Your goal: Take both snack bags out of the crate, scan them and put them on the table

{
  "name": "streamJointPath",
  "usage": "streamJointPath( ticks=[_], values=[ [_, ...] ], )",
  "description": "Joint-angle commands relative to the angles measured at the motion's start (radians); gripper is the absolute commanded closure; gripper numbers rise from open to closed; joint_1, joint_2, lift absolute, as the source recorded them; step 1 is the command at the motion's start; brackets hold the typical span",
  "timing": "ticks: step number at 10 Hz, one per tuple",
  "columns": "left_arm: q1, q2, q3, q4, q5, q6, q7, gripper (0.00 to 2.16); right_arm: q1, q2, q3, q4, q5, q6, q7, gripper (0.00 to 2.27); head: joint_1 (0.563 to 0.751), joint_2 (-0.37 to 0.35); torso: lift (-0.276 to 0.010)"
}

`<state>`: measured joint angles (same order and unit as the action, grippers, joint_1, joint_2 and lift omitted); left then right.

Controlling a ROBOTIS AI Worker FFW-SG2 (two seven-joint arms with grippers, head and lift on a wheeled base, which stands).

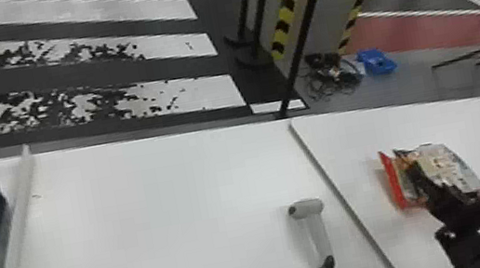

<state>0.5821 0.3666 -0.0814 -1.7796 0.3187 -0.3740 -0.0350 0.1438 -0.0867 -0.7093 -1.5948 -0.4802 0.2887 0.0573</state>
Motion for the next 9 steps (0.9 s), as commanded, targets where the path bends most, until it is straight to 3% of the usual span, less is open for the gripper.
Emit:
streamJointPath(
  ticks=[1,4,9],
  values=[
    [-0.005,-0.005,0.000,0.000,-0.001,0.002,0.001,0.10,0.020,0.030,0.091,-0.074,0.089,-0.050,-0.008,0.05,0.695,-0.350,-0.092],
    [0.004,-0.020,-0.001,-0.004,-0.012,-0.001,0.001,0.10,0.140,0.087,0.313,-0.195,0.186,-0.250,-0.076,0.06,0.695,-0.350,-0.092],
    [0.004,-0.049,-0.023,-0.017,-0.044,-0.007,0.004,0.10,0.381,0.088,0.711,-0.234,0.489,-0.737,-0.255,0.07,0.695,-0.157,-0.092]
  ],
)
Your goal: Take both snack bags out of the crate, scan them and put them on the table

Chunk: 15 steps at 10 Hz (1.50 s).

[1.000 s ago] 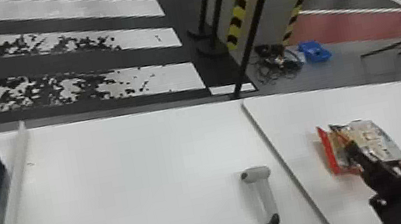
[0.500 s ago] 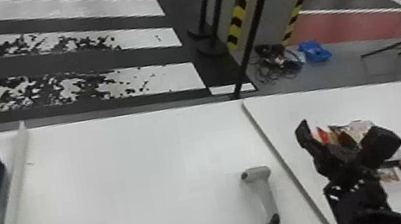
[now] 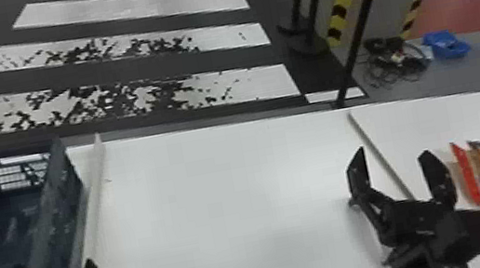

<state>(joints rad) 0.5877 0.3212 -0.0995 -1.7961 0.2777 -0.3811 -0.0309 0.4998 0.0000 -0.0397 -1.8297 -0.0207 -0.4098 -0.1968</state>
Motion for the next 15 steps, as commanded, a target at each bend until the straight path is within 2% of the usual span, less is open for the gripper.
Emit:
streamJointPath(
  ticks=[1,4,6,15],
  values=[
    [-0.002,-0.007,-0.011,-0.002,-0.017,0.000,0.000,0.10,0.045,0.001,0.090,0.004,0.058,-0.039,-0.007,0.07,0.695,-0.104,-0.092],
    [-0.002,-0.017,-0.014,-0.002,-0.023,0.000,0.003,0.10,0.080,0.001,0.184,0.050,0.113,-0.042,-0.038,0.07,0.695,0.015,-0.092],
    [-0.005,-0.021,-0.022,0.000,-0.037,0.000,0.019,0.10,0.085,0.001,0.196,0.076,0.125,-0.039,-0.044,0.07,0.695,0.048,-0.092],
    [-0.019,-0.021,-0.023,0.021,-0.029,-0.009,0.025,0.10,0.080,0.001,0.192,0.086,0.130,0.013,-0.044,0.07,0.695,0.061,-0.092]
  ],
)
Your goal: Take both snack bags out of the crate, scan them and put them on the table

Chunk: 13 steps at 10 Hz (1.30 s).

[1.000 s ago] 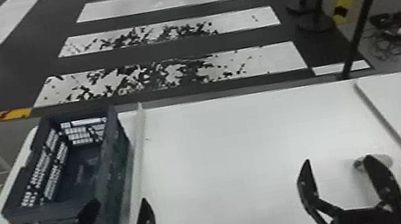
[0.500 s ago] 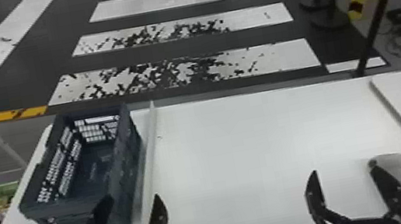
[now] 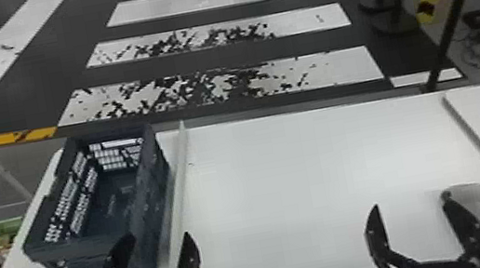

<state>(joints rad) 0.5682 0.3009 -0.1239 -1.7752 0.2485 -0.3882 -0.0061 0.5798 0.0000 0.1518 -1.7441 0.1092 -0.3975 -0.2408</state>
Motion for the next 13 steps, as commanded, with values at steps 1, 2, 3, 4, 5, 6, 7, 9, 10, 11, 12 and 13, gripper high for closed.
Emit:
streamJointPath(
  ticks=[1,2,3,4,5,6,7,9,10,11,12,13],
  values=[
    [0.006,0.000,0.003,-0.001,0.000,-0.005,0.000,0.10,0.000,0.001,0.000,0.000,0.000,0.001,0.000,0.07,0.695,0.061,-0.092],
    [0.007,0.000,0.004,-0.003,0.000,-0.005,0.000,0.10,0.000,0.001,0.002,0.000,0.000,0.001,0.000,0.07,0.695,0.062,-0.092],
    [0.007,0.000,0.004,-0.003,0.000,-0.005,0.000,0.10,0.003,0.001,0.002,-0.002,0.000,0.001,0.000,0.07,0.695,0.063,-0.092],
    [0.007,0.000,0.003,-0.004,-0.001,-0.005,0.000,0.10,0.006,0.001,0.002,-0.003,0.000,-0.002,0.000,0.07,0.695,0.065,-0.092],
    [0.007,0.000,0.003,-0.006,0.000,-0.005,0.000,0.10,0.006,0.001,0.002,-0.003,0.000,-0.002,0.000,0.07,0.695,0.065,-0.092],
    [0.007,0.000,0.004,-0.006,0.000,-0.005,0.000,0.10,0.006,0.001,0.002,-0.003,0.000,-0.002,0.000,0.07,0.695,0.065,-0.092],
    [0.009,0.000,0.004,-0.004,-0.001,-0.005,0.000,0.10,0.006,0.001,0.002,-0.003,0.000,0.001,0.000,0.07,0.695,0.065,-0.092],
    [0.009,0.000,0.003,-0.003,-0.001,-0.005,0.000,0.10,0.006,0.001,0.002,-0.002,0.000,0.001,0.000,0.07,0.695,0.065,-0.092],
    [0.009,0.000,0.001,-0.004,-0.001,-0.005,0.000,0.10,0.006,0.001,0.002,-0.002,0.000,0.001,0.000,0.07,0.695,0.065,-0.092],
    [0.009,0.000,0.001,-0.006,-0.001,-0.005,0.000,0.10,0.006,0.001,0.002,-0.002,0.000,0.001,0.000,0.07,0.695,0.064,-0.092],
    [0.009,0.001,0.001,-0.006,-0.001,-0.005,0.000,0.10,0.006,0.001,0.002,-0.002,0.000,0.001,0.000,0.07,0.695,0.063,-0.092],
    [0.010,0.001,0.001,-0.007,-0.001,-0.005,0.000,0.10,0.006,0.001,0.002,-0.002,0.000,0.007,0.000,0.07,0.695,0.063,-0.092]
  ],
)
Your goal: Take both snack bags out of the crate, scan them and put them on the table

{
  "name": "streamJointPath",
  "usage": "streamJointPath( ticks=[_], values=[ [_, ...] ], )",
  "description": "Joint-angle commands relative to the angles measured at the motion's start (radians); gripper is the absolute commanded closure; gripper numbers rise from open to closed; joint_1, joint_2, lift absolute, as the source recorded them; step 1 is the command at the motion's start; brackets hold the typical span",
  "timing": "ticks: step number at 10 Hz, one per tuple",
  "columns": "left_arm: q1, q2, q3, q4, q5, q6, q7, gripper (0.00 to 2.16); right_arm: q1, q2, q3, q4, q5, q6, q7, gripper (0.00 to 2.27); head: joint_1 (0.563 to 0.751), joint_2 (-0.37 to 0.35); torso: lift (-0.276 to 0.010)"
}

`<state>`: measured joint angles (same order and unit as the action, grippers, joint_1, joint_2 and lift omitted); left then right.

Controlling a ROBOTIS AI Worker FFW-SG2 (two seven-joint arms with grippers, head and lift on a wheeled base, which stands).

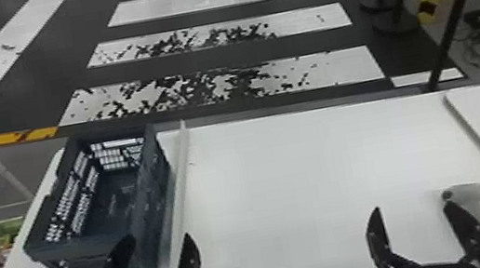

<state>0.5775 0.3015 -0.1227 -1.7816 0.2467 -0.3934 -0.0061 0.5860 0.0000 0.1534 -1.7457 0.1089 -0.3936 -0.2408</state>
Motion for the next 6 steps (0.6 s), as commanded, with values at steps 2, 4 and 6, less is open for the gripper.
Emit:
streamJointPath(
  ticks=[2,4,6],
  values=[
    [0.002,0.001,-0.002,-0.002,-0.003,0.000,0.000,0.10,0.000,0.001,0.000,0.000,0.000,0.006,0.000,0.07,0.695,0.062,-0.092],
    [0.005,0.002,-0.003,-0.006,-0.004,0.000,0.000,0.10,0.000,0.001,0.002,-0.002,0.000,0.009,0.000,0.07,0.695,0.061,-0.092],
    [0.009,0.002,-0.003,-0.009,-0.004,0.000,0.000,0.10,0.000,0.001,0.005,0.000,0.000,0.012,0.000,0.07,0.695,0.061,-0.092]
  ],
)
